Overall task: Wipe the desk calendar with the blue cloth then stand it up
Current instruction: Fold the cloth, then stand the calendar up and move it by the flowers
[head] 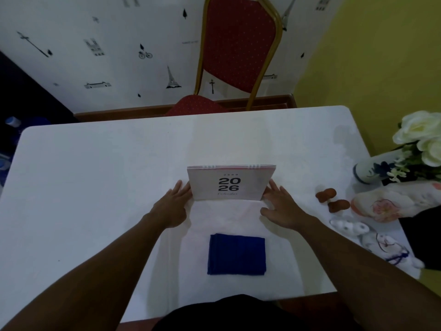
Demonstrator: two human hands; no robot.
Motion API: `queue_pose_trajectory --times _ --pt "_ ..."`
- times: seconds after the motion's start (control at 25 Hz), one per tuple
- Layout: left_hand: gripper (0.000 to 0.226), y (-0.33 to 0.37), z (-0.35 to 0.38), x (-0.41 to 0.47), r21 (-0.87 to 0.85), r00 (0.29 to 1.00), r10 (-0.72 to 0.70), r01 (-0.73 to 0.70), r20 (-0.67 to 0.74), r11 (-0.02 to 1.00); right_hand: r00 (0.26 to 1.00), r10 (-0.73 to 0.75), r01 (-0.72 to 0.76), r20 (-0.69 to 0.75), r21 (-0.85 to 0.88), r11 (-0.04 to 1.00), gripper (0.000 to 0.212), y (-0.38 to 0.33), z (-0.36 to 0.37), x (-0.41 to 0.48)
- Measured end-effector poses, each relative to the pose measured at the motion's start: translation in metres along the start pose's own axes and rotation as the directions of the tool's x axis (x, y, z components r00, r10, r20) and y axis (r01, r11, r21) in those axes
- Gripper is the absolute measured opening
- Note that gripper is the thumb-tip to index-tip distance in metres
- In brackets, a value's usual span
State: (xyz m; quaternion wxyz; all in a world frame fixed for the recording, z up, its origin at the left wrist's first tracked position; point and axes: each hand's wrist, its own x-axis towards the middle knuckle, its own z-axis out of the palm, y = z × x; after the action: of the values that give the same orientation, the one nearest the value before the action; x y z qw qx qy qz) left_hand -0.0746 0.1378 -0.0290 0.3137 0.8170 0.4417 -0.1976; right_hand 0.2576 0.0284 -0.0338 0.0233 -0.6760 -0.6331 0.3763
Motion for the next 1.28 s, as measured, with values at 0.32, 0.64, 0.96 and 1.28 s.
queue_pose_trajectory --times 0.32,0.64,0.96,1.28 --pt "0.085 -0.001 0.011 0.007 0.205 0.999 -0.012 0.02 -0.039 0.979 0.997 -0.075 0.064 -0.011 -0.407 0.911 0.06 0.016 0.004 -0.001" --pt "0.091 -0.002 0.015 0.002 0.205 0.999 -0.03 0.039 -0.045 0.978 1.0 -0.008 0.005 -0.007 -0.388 0.922 0.063 0.016 0.014 -0.006" --pt "0.093 -0.002 0.012 -0.012 0.182 0.997 -0.043 0.053 -0.063 0.982 0.992 0.115 -0.103 0.047 -0.207 0.973 0.079 -0.004 0.007 -0.017" --pt "0.092 0.026 0.006 -0.039 -0.509 0.963 -0.221 0.114 -0.154 0.853 0.972 0.194 -0.144 -0.133 0.319 0.937 0.084 -0.022 0.013 -0.034"
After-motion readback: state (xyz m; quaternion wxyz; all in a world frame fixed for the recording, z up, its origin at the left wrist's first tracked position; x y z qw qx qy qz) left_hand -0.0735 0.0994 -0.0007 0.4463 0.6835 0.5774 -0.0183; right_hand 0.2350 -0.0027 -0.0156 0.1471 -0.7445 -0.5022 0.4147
